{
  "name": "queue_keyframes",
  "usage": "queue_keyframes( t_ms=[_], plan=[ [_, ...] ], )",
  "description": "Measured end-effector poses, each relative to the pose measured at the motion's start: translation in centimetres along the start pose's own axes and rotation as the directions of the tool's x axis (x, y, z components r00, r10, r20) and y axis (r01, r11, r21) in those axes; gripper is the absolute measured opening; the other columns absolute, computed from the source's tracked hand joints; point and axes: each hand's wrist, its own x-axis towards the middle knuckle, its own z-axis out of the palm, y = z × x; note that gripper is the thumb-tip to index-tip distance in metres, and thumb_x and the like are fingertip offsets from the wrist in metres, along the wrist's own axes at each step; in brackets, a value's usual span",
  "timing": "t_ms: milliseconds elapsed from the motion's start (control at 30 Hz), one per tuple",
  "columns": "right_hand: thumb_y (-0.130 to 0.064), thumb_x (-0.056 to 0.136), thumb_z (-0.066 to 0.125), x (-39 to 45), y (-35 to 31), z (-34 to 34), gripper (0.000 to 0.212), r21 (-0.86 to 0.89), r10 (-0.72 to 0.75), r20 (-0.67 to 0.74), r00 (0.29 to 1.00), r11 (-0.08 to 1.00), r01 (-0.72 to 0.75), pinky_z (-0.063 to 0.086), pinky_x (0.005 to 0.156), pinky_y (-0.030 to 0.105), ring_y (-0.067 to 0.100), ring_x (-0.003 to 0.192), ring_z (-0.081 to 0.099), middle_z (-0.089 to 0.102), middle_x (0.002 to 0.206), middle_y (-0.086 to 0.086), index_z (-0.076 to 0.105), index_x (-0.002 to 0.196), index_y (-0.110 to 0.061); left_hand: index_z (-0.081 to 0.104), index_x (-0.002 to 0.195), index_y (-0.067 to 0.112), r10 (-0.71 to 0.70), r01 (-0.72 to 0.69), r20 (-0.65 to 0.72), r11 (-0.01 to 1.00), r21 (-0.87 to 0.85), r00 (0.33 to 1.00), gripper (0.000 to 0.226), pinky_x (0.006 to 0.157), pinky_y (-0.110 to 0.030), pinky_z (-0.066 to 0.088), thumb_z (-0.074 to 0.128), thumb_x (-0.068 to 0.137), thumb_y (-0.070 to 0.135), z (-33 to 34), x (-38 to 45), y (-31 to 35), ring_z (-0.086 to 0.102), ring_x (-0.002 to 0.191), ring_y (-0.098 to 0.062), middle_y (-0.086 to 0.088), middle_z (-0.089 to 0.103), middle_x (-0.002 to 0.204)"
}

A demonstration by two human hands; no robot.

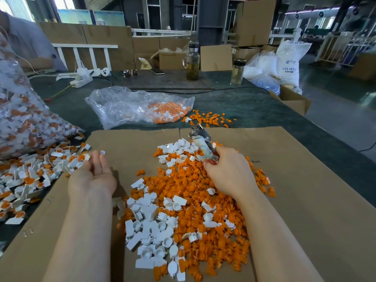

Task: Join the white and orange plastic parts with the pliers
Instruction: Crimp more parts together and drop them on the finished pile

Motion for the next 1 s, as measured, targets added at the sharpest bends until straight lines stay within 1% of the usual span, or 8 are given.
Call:
queue_keyframes(
  t_ms=[233, 333, 400, 467, 567, 667, 767, 1000],
  plan=[
    [-0.034, 0.087, 0.057, 0.2, 0.4, 0.3, 0.016, -0.066, 0.097, 0.025, 0.995, 0.993, -0.095, 0.039, 0.050, 0.026, 0.014, 0.065, 0.056, 0.056, 0.072, -0.005, 0.050, 0.076, -0.025, 0.058, 0.128, 0.001, 0.057, -0.054, 0.039, 0.996, -0.073, 0.998, 0.029, 0.066, -0.027, 0.061, 0.047, 0.101, 0.008, -0.4, 0.7, 0.7, 0.073, 0.089, -0.019, -0.013, 0.070, 0.105],
    [-0.035, 0.087, 0.057, 0.0, 0.4, 0.5, 0.011, -0.128, 0.099, 0.036, 0.994, 0.987, -0.094, 0.036, 0.047, 0.024, 0.011, 0.063, 0.053, 0.054, 0.073, -0.007, 0.052, 0.084, -0.026, 0.068, 0.108, 0.011, 0.067, -0.101, 0.118, 0.946, 0.309, 0.991, 0.015, 0.068, -0.019, 0.059, 0.064, 0.094, 0.012, -0.1, 0.2, 0.4, 0.074, 0.078, -0.005, -0.002, 0.075, 0.097],
    [-0.037, 0.088, 0.057, 0.0, 0.3, 0.7, 0.011, -0.159, 0.096, 0.037, 0.995, 0.983, -0.089, 0.036, 0.046, 0.024, 0.010, 0.063, 0.053, 0.054, 0.074, -0.007, 0.053, 0.088, -0.027, 0.069, 0.101, 0.022, 0.076, -0.219, 0.235, 0.706, 0.674, 0.969, 0.012, 0.063, -0.016, 0.055, 0.069, 0.091, 0.017, 0.2, -0.6, -0.3, 0.070, 0.073, 0.001, 0.008, 0.076, 0.087],
    [-0.039, 0.087, 0.058, -0.1, 0.2, 0.9, 0.012, -0.192, 0.092, 0.029, 0.995, 0.978, -0.085, 0.035, 0.046, 0.023, 0.009, 0.062, 0.051, 0.053, 0.074, -0.009, 0.053, 0.089, -0.028, 0.068, 0.097, 0.030, 0.033, -0.383, 0.400, 0.365, 0.848, 0.916, 0.012, 0.063, -0.021, 0.050, 0.069, 0.090, 0.020, 0.0, -1.4, -1.4, 0.067, 0.081, -0.003, 0.009, 0.074, 0.090],
    [-0.042, 0.087, 0.060, -0.1, 0.1, 1.1, 0.015, -0.229, 0.076, 0.033, 0.997, 0.971, -0.066, 0.031, 0.044, 0.023, 0.006, 0.060, 0.046, 0.050, 0.073, -0.011, 0.053, 0.093, -0.029, 0.068, 0.090, 0.038, -0.144, -0.609, 0.592, -0.178, 0.773, 0.793, 0.012, 0.060, -0.020, 0.038, 0.067, 0.092, 0.026, -0.9, -2.2, -3.4, 0.058, 0.081, -0.002, 0.015, 0.067, 0.092],
    [-0.043, 0.086, 0.061, -0.1, 0.1, 1.1, 0.024, -0.252, 0.068, 0.066, 0.995, 0.967, -0.049, 0.029, 0.043, 0.023, 0.007, 0.060, 0.046, 0.050, 0.076, -0.010, 0.058, 0.104, -0.027, 0.072, 0.097, 0.038, -0.310, -0.659, 0.603, -0.537, 0.527, 0.735, 0.011, 0.079, -0.031, 0.052, 0.065, 0.093, 0.031, -1.5, -1.9, -4.8, 0.063, 0.090, -0.009, 0.011, 0.070, 0.101],
    [-0.042, 0.087, 0.062, 0.0, 0.0, 1.2, 0.022, -0.258, 0.076, 0.074, 0.994, 0.965, -0.054, 0.030, 0.043, 0.023, 0.006, 0.060, 0.045, 0.050, 0.075, -0.010, 0.058, 0.102, -0.027, 0.071, 0.108, 0.039, -0.334, -0.610, 0.583, -0.697, 0.376, 0.741, 0.019, 0.109, -0.048, 0.036, 0.061, 0.093, 0.033, -1.6, -1.4, -5.3, 0.056, 0.117, -0.021, 0.009, 0.068, 0.117],
    [-0.039, 0.087, 0.063, 0.2, -0.2, 1.4, 0.015, -0.260, 0.090, 0.120, 0.989, 0.964, -0.056, 0.039, 0.046, 0.024, 0.010, 0.062, 0.054, 0.055, 0.075, -0.006, 0.055, 0.089, -0.026, 0.067, 0.106, 0.041, -0.370, -0.609, 0.564, -0.725, 0.321, 0.738, 0.017, 0.107, -0.049, 0.028, 0.066, 0.089, 0.042, -1.8, -1.5, -5.6, 0.049, 0.121, -0.023, 0.008, 0.062, 0.118]
  ],
)
